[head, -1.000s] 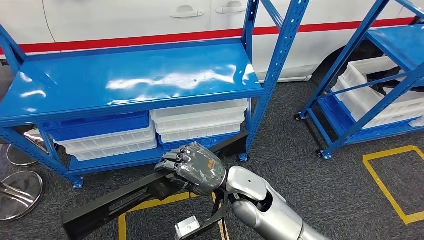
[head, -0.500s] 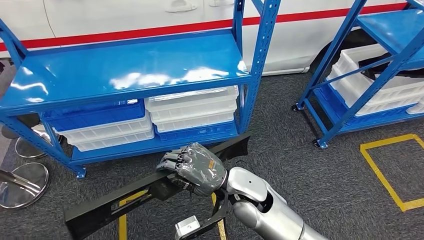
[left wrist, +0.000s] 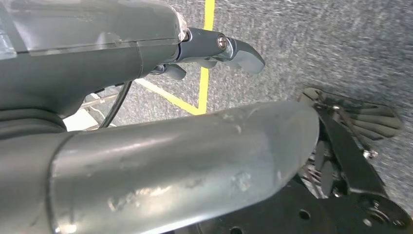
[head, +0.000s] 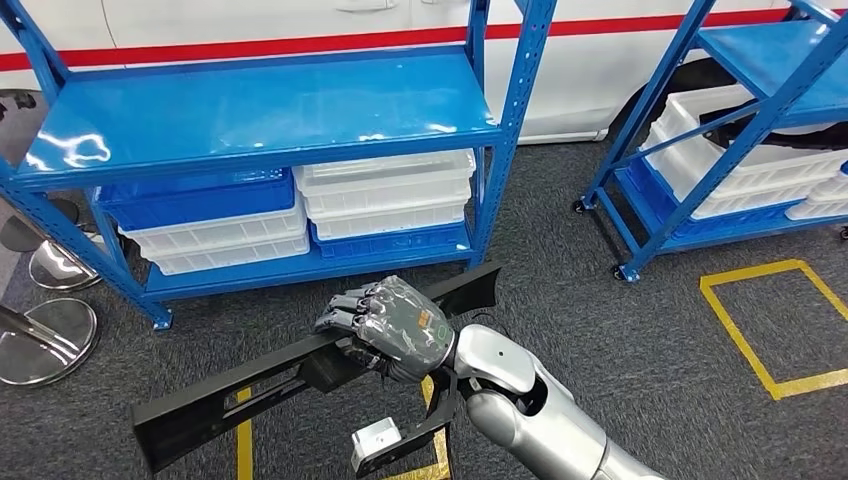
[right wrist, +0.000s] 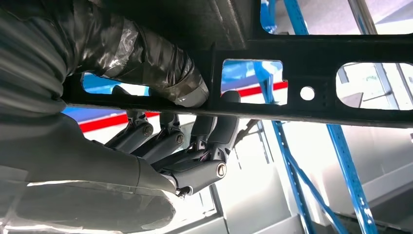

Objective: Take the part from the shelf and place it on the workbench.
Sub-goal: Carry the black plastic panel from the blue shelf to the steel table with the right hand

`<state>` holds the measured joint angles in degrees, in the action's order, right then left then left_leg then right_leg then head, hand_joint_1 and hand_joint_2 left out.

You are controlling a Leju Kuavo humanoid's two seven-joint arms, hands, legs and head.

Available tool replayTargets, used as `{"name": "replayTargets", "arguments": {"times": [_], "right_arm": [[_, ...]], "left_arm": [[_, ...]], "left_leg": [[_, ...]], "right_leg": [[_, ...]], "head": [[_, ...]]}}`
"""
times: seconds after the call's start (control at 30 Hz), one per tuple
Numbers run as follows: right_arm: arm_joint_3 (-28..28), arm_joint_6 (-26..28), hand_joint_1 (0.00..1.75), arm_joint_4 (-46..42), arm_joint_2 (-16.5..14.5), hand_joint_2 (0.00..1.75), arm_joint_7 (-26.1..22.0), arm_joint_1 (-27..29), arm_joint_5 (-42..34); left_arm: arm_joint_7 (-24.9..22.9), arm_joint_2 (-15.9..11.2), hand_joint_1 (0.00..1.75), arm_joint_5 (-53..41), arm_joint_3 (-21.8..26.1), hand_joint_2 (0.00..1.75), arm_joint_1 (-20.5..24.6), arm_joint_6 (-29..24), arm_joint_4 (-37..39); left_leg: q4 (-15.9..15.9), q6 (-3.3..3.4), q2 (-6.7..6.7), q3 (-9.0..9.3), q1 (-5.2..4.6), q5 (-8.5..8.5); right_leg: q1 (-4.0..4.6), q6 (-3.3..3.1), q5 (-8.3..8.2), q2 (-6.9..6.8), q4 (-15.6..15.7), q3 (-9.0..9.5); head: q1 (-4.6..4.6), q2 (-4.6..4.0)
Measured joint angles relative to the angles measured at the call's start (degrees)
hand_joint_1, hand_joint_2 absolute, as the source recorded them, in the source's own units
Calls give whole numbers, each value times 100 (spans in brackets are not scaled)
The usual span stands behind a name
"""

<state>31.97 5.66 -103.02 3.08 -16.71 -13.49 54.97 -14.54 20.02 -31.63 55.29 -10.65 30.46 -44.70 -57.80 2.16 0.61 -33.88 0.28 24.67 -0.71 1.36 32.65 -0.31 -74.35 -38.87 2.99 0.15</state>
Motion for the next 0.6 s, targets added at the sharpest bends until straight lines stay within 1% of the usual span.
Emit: {"name": "replayTargets", "arguments": {"times": [0.03, 0.07, 0.1, 0.13, 0.17, 0.2, 0.23, 0.27, 0.3, 0.33, 0.37, 0.4, 0.43, 0.47, 0.5, 0.53, 0.57, 0.6], "right_arm": [[1, -4, 175, 7, 0, 175, 4, -5, -3], [2, -5, 175, 10, -1, 175, 7, -15, -4], [3, -6, 175, 11, -3, 175, 8, -29, -6], [5, -6, 175, 11, -7, 175, 9, -45, -9], [7, -6, 175, 12, -10, 175, 9, -59, -11], [8, -6, 175, 13, -14, 175, 10, -71, -13], [9, -7, 175, 16, -15, 175, 11, -78, -15], [11, -9, 175, 21, -15, 175, 12, -85, -15], [13, -11, 175, 26, -18, 175, 14, -91, -15], [15, -14, 175, 31, -21, 175, 16, -95, -15], [19, -16, 175, 33, -25, 175, 18, -100, -15], [21, -18, 175, 34, -28, 175, 21, -102, -15], [24, -23, 175, 37, -28, 175, 23, -104, -15], [27, -33, 175, 41, -28, 175, 27, -105, -15], [33, -52, 175, 46, -28, 175, 33, -109, -15], [42, -79, 175, 52, -31, 175, 38, -118, -15], [55, -115, 175, 57, -41, 175, 47, -135, -16], [77, -163, 175, 65, -65, 175, 58, -164, -16]], "left_arm": [[-38, 4, 0, 78, -86, 0, -37, -17, -40], [-70, 9, 0, 140, -170, 0, -71, -29, -79], [-92, 15, 0, 184, -245, 0, -102, -36, -113], [-106, 21, 0, 212, -305, 0, -127, -40, -140], [-114, 24, 0, 228, -351, 0, -146, -42, -165], [-119, 26, 0, 239, -386, 0, -162, -43, -184], [-123, 25, 0, 245, -415, 0, -178, -43, -202], [-127, 24, 0, 255, -442, 0, -197, -44, -223], [-132, 22, 0, 274, -469, 0, -222, -45, -243], [-134, 21, 0, 321, -503, 0, -250, -46, -268], [-133, 20, 0, 390, -541, 0, -278, -49, -290], [-129, 20, 0, 472, -582, 0, -302, -52, -314], [-124, 20, 0, 559, -623, 0, -322, -58, -335], [-125, 20, 0, 633, -661, 0, -341, -67, -358], [-138, 20, 0, 703, -700, 0, -362, -76, -388], [-161, 20, 0, 768, -737, 0, -383, -84, -421], [-195, 20, 0, 837, -770, 0, -406, -91, -461], [-236, 20, 0, 914, -794, 0, -425, -95, -504]], "left_leg": [[-24, -12, -1, -80, 0, -45], [-48, -27, -3, -146, 0, -86], [-67, -49, -5, -198, -6, -124], [-72, -77, -7, -228, -9, -167], [-67, -108, -8, -242, -10, -214], [-54, -142, -7, -254, -9, -266], [-39, -177, -10, -269, -11, -318], [-56, -210, -15, -304, -10, -302], [-145, -238, -21, -361, -8, -195], [-346, -264, -27, -443, -5, 10], [-659, -283, -30, -545, 8, 284], [-1036, -299, -30, -646, 15, 527], [-1381, -312, -29, -722, 21, 669], [-1595, -319, -28, -735, 24, 681], [-1612, -318, -28, -654, 26, 580], [-1419, -307, -28, -471, 27, 430], [-1056, -288, -26, -202, 26, 312], [-650, -266, -19, 77, 13, 271]], "right_leg": [[0, -14, -175, 0, 218, 219], [2, -39, -281, 2, 587, 508], [16, -68, -288, 4, 1029, 817], [30, -95, -243, 6, 1390, 1051], [49, -120, -185, 9, 1627, 1182], [69, -139, -167, 10, 1735, 1221], [61, -165, -211, 8, 1753, 1186], [51, -197, -263, -2, 1767, 1143], [35, -237, -312, -11, 1779, 1092], [16, -276, -366, -22, 1792, 1034], [17, -302, -412, -30, 1789, 975], [22, -321, -455, -32, 1782, 913], [28, -324, -496, -37, 1770, 853], [34, -321, -533, -41, 1752, 793], [38, -314, -565, -44, 1729, 732], [40, -304, -590, -47, 1702, 678], [41, -292, -610, -47, 1674, 633], [51, -275, -626, -47, 1644, 595]], "head": [[0, 0], [0, 0], [0, 0], [-1, -1], [0, -1], [0, -1], [0, -1], [0, 0], [-1, 0], [-1, 0], [-1, 0], [-1, 0], [-1, 0], [-1, 0], [-2, 0], [-2, 0], [-2, 0], [-2, 0]]}}
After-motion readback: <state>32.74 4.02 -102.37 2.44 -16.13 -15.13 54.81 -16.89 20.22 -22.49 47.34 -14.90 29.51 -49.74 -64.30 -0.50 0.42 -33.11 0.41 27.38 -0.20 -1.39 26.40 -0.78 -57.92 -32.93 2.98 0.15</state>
